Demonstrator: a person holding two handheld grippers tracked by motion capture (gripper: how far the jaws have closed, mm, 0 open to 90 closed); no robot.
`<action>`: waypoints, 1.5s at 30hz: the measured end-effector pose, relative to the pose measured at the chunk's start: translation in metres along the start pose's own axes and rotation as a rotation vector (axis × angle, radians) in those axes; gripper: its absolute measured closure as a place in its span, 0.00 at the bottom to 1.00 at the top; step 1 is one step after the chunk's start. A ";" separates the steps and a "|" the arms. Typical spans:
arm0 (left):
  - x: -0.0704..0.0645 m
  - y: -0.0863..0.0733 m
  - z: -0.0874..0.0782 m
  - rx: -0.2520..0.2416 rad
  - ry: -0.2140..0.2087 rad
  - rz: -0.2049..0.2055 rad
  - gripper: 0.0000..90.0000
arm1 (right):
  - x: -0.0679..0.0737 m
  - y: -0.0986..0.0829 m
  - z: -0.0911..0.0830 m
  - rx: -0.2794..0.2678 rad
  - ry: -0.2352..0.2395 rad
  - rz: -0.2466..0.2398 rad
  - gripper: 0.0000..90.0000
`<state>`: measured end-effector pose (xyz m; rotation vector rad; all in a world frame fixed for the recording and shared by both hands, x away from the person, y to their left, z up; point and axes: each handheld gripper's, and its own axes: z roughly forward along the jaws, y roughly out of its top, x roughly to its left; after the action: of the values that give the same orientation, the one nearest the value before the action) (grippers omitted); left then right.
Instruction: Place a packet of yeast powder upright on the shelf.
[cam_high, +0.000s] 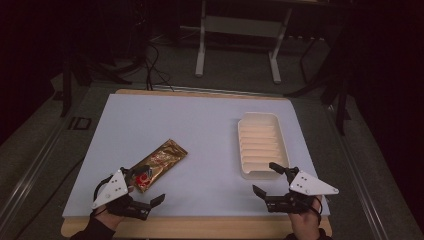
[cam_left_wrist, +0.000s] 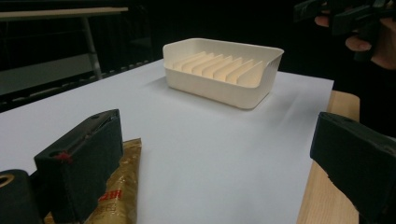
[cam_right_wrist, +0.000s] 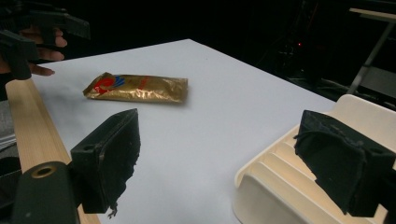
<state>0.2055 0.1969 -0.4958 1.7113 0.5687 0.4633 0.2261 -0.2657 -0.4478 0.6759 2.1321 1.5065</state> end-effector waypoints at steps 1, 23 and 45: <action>0.000 0.000 0.000 -0.002 -0.003 -0.006 0.04 | 0.000 0.000 0.000 -0.005 0.004 0.005 0.15; -0.004 0.025 -0.002 -0.019 -0.060 -0.111 0.04 | 0.009 0.009 -0.005 -0.036 -0.007 -0.019 0.12; 0.031 0.061 0.011 0.079 -0.066 -0.116 0.03 | 0.021 0.017 -0.002 -0.026 0.034 -0.041 0.12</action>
<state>0.2440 0.1964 -0.4386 1.7511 0.6417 0.3049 0.2110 -0.2499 -0.4330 0.5981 2.1342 1.5319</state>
